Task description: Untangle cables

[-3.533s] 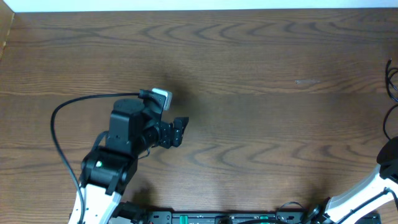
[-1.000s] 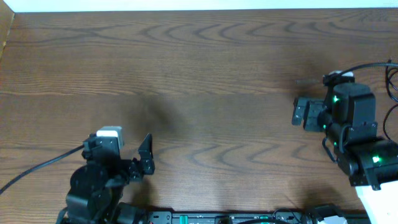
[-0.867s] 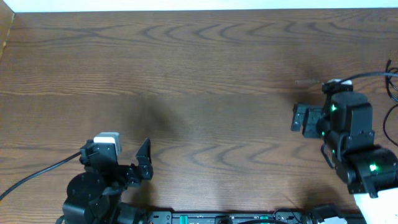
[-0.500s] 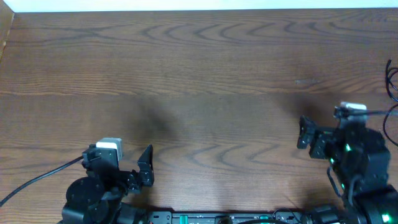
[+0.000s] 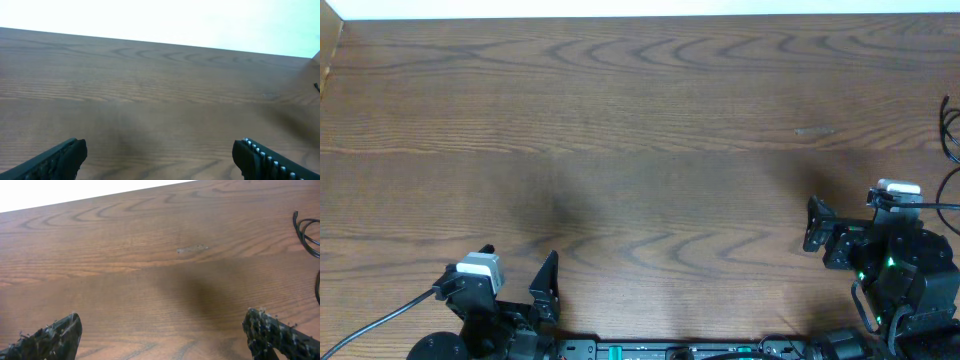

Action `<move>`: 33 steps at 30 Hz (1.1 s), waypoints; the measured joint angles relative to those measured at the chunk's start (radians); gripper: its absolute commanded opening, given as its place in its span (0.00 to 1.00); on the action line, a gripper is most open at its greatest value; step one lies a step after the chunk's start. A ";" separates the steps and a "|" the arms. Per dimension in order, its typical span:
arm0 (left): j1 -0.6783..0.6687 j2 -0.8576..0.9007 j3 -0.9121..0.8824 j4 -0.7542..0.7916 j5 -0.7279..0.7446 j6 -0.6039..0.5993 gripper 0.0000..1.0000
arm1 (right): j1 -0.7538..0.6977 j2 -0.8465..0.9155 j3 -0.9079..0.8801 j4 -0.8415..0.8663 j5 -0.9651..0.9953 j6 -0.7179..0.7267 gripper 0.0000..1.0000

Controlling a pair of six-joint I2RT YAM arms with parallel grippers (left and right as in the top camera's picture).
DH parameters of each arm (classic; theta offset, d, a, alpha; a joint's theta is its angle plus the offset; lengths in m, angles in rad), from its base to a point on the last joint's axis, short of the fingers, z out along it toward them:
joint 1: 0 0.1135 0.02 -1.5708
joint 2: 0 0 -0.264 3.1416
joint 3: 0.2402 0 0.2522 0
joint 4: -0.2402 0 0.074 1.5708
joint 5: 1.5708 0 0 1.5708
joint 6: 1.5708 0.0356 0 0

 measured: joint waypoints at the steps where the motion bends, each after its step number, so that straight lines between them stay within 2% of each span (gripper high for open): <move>1: 0.000 0.000 0.000 0.000 0.000 0.000 0.98 | 0.000 0.000 0.000 -0.001 0.000 0.000 0.99; 13: 0.000 0.000 0.000 -0.001 0.000 0.000 0.98 | 0.000 0.000 -0.001 -0.064 -0.017 0.000 0.99; 33: 0.000 0.000 0.000 -0.001 0.000 0.000 0.98 | 0.000 0.000 -0.001 -0.077 -0.024 0.000 0.99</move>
